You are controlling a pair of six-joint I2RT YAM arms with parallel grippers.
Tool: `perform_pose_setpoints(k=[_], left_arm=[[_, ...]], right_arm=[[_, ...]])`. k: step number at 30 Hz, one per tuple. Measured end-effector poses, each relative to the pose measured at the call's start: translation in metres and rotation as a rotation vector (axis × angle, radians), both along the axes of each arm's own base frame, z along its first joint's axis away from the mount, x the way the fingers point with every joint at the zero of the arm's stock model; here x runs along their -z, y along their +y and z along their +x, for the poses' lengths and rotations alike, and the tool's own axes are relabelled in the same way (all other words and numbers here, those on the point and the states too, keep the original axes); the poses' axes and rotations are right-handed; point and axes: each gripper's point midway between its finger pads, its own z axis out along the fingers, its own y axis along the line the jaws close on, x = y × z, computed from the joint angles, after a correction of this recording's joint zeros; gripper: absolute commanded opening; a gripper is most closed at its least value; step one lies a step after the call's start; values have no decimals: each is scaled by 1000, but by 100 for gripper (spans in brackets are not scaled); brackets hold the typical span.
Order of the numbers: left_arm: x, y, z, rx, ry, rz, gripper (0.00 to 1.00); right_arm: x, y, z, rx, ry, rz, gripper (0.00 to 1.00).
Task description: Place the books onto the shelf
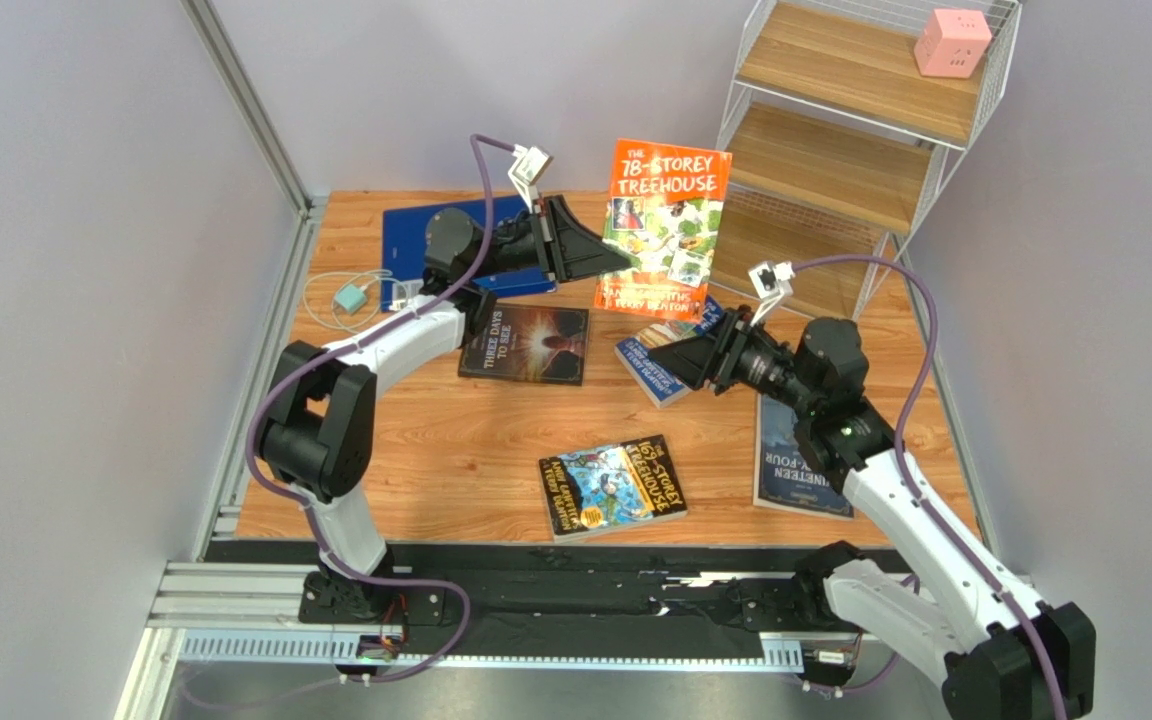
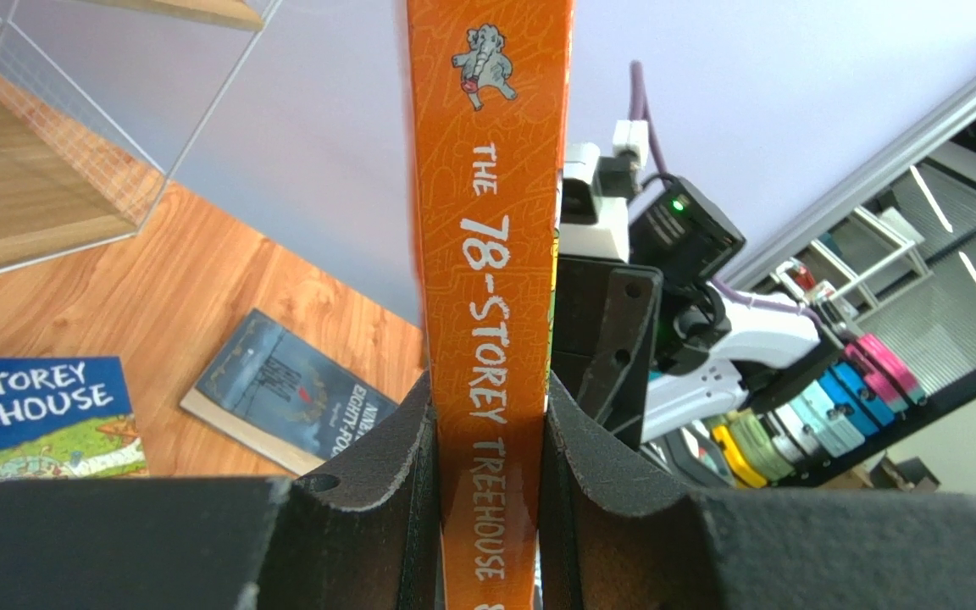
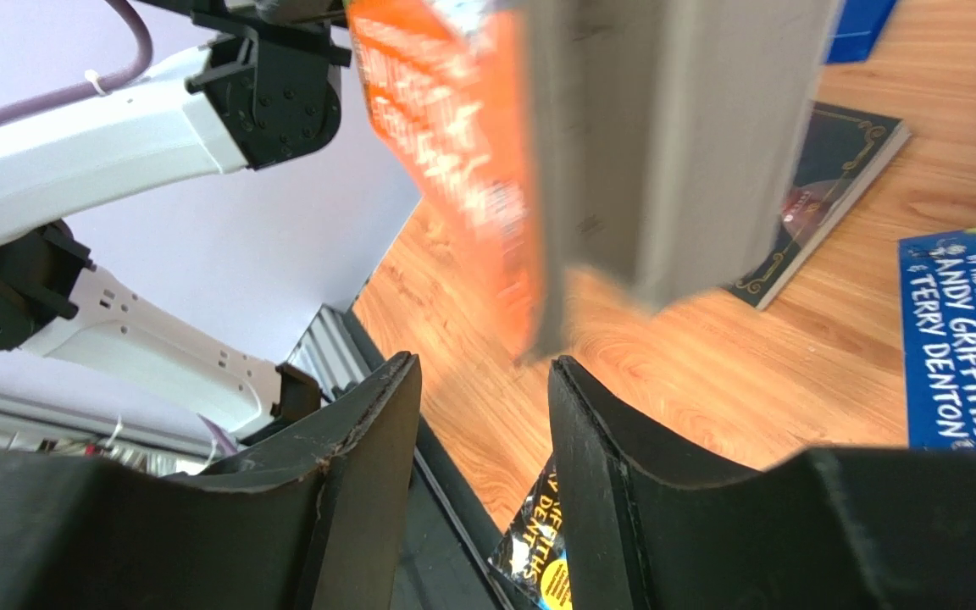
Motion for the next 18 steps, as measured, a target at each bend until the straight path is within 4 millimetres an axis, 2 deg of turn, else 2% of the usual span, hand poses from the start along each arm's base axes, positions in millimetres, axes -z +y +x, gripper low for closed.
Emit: perform_pose_setpoints(k=[3, 4, 6, 7, 10, 18], left_arm=[[6, -3, 4, -8, 17, 2, 0], [8, -3, 6, -8, 24, 5, 0], [10, -3, 7, -9, 28, 6, 0], [10, -4, 7, -10, 28, 6, 0], [9, -4, 7, -14, 26, 2, 0], [7, -4, 6, -12, 23, -6, 0]], right_arm=[[-8, -8, -3, 51, -28, 14, 51], [-14, -12, -4, 72, -49, 20, 60], [-23, -18, -5, 107, -83, 29, 72], [-27, -20, -5, 122, -97, 30, 85], [-31, -27, -4, 164, -115, 31, 100], [-14, -35, 7, 235, -59, -15, 100]])
